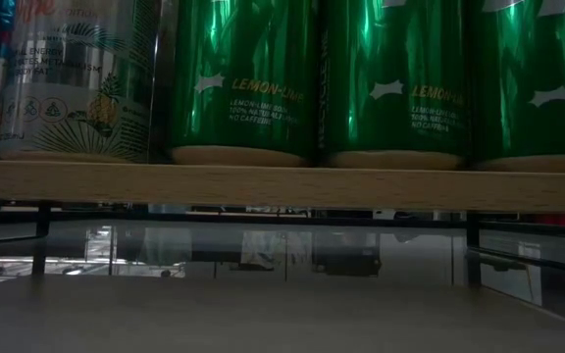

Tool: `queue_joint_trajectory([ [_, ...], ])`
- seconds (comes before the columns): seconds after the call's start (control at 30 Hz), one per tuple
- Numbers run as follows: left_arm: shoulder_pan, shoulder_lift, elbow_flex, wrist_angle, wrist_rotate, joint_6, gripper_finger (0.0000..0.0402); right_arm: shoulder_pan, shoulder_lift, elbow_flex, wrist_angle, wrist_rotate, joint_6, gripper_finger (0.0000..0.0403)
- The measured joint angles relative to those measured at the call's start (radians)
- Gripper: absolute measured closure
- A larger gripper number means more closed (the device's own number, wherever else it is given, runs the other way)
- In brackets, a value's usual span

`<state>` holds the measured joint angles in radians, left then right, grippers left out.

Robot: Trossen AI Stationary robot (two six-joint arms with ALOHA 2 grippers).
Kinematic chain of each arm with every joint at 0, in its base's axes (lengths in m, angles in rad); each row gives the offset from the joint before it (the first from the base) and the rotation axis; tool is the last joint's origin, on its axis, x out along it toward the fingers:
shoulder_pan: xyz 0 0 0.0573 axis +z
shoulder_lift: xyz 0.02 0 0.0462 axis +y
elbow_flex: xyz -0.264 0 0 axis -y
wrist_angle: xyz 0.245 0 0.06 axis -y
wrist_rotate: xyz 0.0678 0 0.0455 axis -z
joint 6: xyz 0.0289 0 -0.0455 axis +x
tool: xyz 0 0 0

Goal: Place canned beverage on shelf
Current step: Put the top blue soda can on the shelf aligned with the other blue soda can

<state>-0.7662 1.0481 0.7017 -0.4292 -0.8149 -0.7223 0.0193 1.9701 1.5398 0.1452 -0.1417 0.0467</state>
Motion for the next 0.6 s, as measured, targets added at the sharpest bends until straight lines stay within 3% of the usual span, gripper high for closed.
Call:
queue_joint_trajectory([
  [0.6,0.000,-0.001,0.001,-0.006,-0.002,-0.001,0.0134,0.000,0.000,0.000,-0.017,0.000,0.000,0.0109],
])
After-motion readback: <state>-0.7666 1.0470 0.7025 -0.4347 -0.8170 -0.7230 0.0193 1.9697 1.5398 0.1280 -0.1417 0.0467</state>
